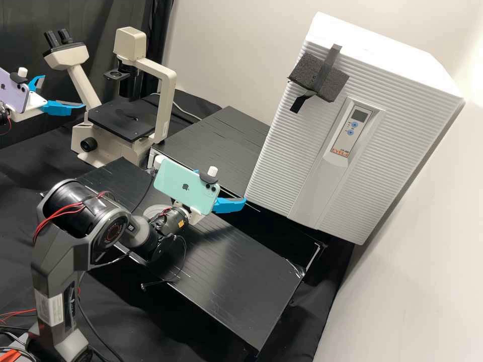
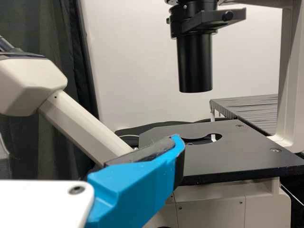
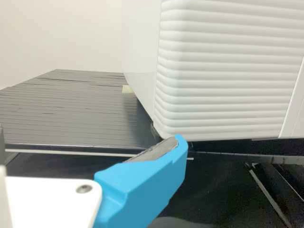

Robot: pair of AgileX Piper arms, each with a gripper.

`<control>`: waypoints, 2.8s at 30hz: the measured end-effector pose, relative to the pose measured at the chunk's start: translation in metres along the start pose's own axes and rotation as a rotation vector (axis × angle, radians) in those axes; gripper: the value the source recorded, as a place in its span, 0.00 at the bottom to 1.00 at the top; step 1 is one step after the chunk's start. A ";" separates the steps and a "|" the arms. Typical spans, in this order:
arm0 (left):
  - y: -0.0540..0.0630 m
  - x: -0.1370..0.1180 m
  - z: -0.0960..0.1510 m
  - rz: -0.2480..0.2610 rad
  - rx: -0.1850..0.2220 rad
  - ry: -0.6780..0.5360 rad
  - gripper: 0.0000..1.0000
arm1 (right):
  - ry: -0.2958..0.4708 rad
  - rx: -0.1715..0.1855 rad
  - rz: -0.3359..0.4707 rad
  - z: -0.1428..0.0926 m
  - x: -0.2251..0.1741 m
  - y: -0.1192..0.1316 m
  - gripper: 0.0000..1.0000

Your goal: Open the petri dish lid.

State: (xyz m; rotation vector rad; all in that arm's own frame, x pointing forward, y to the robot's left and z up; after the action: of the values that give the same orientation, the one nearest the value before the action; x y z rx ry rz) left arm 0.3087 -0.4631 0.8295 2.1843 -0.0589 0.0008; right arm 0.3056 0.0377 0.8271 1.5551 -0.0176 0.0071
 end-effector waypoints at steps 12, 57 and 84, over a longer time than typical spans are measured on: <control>0.000 0.000 0.000 0.000 0.000 0.000 1.00 | -0.004 0.000 -0.004 0.000 -0.011 0.000 1.00; 0.000 0.000 0.000 0.000 0.000 0.000 1.00 | 0.112 0.016 -0.005 -0.018 -0.143 -0.043 1.00; 0.000 0.000 0.000 0.000 0.000 0.000 1.00 | -0.006 -0.008 -0.059 -0.020 -0.157 -0.057 1.00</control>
State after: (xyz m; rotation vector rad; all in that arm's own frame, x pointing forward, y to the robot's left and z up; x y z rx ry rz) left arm 0.3087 -0.4631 0.8295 2.1843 -0.0589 0.0008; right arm 0.1498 0.0577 0.7678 1.5469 0.0235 -0.0438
